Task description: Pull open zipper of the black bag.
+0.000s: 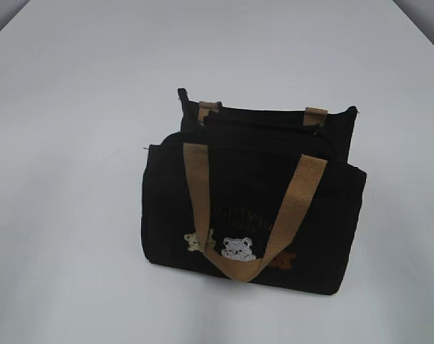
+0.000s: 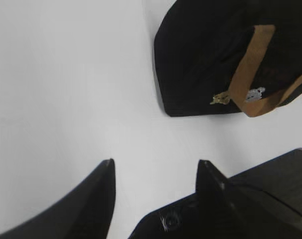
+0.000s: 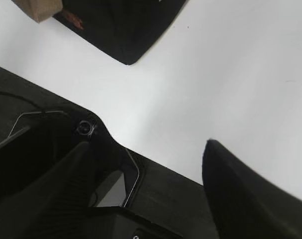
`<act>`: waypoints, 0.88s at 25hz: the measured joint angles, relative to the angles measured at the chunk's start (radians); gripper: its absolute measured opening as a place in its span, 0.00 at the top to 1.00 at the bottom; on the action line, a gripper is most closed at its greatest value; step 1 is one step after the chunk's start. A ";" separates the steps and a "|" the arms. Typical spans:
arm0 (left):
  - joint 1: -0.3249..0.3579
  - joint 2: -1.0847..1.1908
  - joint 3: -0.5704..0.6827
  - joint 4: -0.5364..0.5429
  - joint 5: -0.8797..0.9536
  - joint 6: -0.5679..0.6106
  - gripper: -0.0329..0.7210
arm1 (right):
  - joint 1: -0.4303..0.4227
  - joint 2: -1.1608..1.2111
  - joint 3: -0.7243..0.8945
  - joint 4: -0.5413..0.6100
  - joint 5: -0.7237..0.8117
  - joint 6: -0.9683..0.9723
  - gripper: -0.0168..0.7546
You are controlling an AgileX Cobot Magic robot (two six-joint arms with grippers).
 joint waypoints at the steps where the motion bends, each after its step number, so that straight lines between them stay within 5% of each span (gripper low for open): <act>1: 0.000 -0.076 0.041 0.008 -0.013 -0.001 0.43 | 0.000 -0.045 0.036 -0.011 -0.004 0.000 0.30; 10: 0.000 -0.572 0.268 0.040 -0.058 -0.003 0.43 | 0.000 -0.452 0.254 -0.067 -0.029 0.003 0.30; 22: 0.000 -0.649 0.310 0.045 -0.146 -0.003 0.43 | 0.000 -0.588 0.315 -0.051 -0.101 0.012 0.30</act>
